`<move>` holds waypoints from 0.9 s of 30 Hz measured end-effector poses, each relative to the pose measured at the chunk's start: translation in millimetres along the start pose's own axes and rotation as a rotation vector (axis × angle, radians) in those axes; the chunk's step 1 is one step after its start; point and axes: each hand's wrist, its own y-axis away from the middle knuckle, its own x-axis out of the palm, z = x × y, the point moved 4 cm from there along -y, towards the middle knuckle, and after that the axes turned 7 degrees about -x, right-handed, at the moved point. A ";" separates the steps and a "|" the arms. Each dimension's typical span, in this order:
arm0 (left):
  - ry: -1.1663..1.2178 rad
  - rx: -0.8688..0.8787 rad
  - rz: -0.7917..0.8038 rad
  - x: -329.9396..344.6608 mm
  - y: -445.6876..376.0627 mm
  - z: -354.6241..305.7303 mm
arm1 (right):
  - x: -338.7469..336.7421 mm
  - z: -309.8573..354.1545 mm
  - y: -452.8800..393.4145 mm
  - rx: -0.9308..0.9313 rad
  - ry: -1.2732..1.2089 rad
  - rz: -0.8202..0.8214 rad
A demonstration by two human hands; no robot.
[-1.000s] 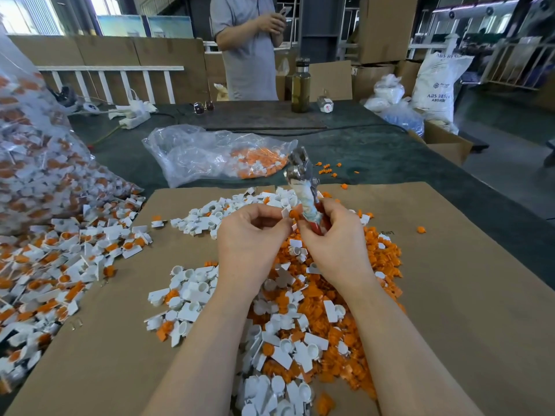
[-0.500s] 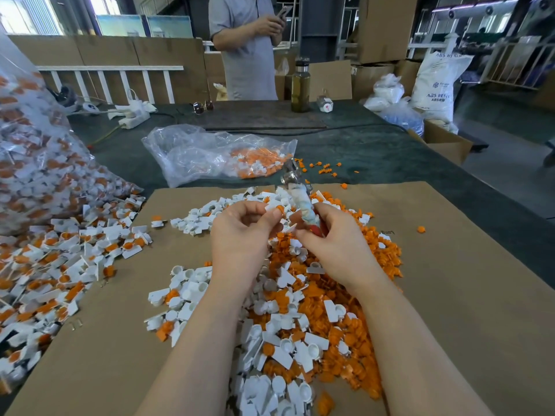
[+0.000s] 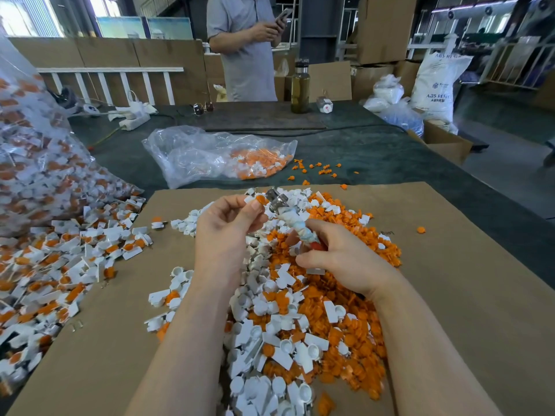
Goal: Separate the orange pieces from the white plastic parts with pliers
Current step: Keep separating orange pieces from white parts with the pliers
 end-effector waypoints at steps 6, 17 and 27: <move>-0.024 0.017 0.052 0.6 -0.9 -0.2 | 0.8 1.4 0.2 -0.007 0.012 0.013; 0.004 0.022 0.048 2.7 -0.3 -1.8 | 7.5 2.3 -5.2 -0.072 0.158 -0.041; 0.115 -0.150 0.038 -1.8 0.2 -0.6 | 11.1 1.0 -7.4 -0.091 0.285 -0.098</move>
